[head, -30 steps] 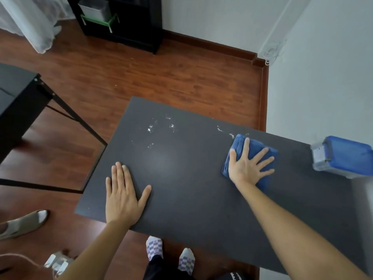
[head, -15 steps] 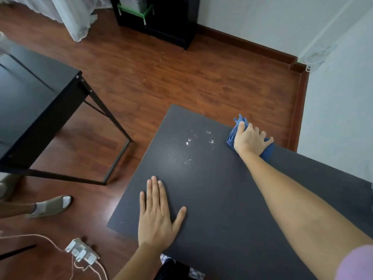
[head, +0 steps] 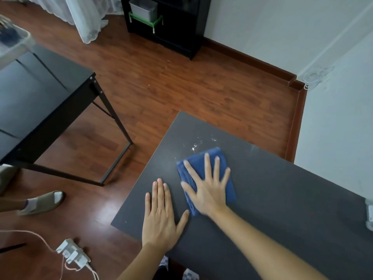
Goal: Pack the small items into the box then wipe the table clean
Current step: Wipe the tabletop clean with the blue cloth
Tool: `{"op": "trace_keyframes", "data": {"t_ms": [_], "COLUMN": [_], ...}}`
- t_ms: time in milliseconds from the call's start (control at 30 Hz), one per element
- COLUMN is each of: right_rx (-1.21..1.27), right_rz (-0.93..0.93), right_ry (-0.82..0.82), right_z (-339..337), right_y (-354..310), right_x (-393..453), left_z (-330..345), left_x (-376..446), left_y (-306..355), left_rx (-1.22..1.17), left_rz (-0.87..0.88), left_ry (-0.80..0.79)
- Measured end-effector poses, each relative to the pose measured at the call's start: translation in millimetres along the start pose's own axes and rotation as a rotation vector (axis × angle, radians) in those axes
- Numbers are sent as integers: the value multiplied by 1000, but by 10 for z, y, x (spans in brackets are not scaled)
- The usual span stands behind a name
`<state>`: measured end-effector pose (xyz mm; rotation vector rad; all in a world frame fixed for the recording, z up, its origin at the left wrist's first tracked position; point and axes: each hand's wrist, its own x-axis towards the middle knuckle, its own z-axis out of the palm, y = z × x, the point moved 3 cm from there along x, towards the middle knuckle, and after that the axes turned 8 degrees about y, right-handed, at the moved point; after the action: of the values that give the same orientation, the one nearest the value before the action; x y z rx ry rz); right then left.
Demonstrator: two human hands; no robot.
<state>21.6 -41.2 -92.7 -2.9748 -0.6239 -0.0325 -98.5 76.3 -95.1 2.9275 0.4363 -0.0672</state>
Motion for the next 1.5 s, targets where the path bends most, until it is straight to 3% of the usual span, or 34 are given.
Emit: {"op": "trace_keyframes", "data": {"t_ms": [100,233,333,400,500,600,667,733,800,867,933,1000,1100,1167,1233,1367,1500], "right_rx": [72,56,45,19,14,52,104,110,101,88,65,54,48,55,93,88,20], "right_rz": [-5,385,565,486,158,-121,-171,-74,167,396,472,403,78,-151,-231,73,347], "right_ry": [-15,-58,-44,-22,-11,13,-8,-36,-60,-60,-42,-8,1,12,6,-22,19], "right_z": [21,-23,-104,-87,-9,86,100,98,70,10,-60,-60,-4,71,78,61,-75], "right_y": [-31,671,1026,876,193,-498,-654,-497,-102,350,627,562,-79,-561,-780,-191,1019], "right_x": [751,1381,1025,662,382,746,1233,1696,1974,1907,1556,1110,659,736,1094,1489,759], "left_z": [3,-1,-15,-17,-10,4,24,48,44,22,1,-13,-6,5,4,25,-5], "left_x": [2,-3,-27,-19,-6,-1,-6,1,12,-6,-30,-16,5,5,6,-10,-9], "left_y": [9,22,0,6,18,4,3,4,10,9,-8,-11,17,3,-4,-11,-8], "left_rx": [0,-6,-24,-44,-62,-41,-35,-31,-27,-26,-35,-47,-53,-28,-1,32,39], "left_rz": [-3,1,1,0,-4,-5,-3,-7,-12,-11,-11,-18,-25,-30,-28,-20,-15], "left_ry": [10,12,-2,-2,-21,-18,-28,-34,-25,-30,-33,-24,-43,-35,-25,-16,-24]}}
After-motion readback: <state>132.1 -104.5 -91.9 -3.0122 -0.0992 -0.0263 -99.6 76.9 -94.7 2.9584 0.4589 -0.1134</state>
